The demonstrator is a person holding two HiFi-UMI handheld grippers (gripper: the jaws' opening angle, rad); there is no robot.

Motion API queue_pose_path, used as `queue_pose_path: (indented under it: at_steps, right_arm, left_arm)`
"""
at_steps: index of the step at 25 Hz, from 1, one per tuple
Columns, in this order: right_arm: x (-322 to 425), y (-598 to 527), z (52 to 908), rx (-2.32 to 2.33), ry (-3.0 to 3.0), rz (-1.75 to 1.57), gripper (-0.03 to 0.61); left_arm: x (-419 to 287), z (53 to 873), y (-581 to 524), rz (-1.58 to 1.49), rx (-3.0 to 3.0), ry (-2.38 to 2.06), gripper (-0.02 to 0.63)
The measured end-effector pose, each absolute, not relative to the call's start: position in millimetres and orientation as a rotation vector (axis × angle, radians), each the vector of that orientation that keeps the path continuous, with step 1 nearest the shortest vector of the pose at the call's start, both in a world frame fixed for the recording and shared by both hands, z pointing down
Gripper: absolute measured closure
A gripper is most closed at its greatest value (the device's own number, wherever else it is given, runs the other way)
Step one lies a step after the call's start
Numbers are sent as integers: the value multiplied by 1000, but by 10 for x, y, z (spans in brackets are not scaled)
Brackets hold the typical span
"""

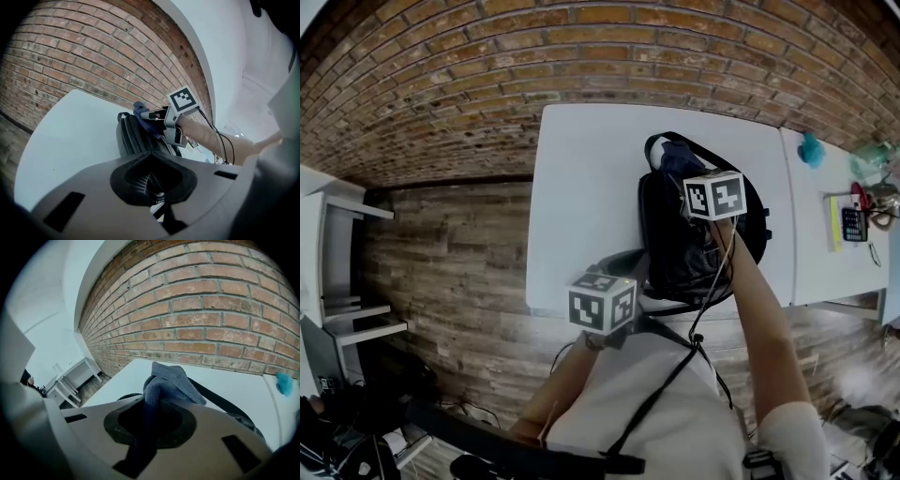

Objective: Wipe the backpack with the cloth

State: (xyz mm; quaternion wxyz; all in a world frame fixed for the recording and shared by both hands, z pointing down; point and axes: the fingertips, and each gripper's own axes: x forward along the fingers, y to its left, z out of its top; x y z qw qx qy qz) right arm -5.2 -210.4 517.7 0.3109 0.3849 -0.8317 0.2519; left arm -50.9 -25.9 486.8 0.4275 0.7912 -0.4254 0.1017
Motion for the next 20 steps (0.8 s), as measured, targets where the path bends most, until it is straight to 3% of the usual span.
queue_pose_path:
  at_steps: [20]
  right_arm:
    - [-11,-1706,5170,994,-2144,591,531]
  left_arm:
    - [-523,4868,-209,253,1988,-1049,611]
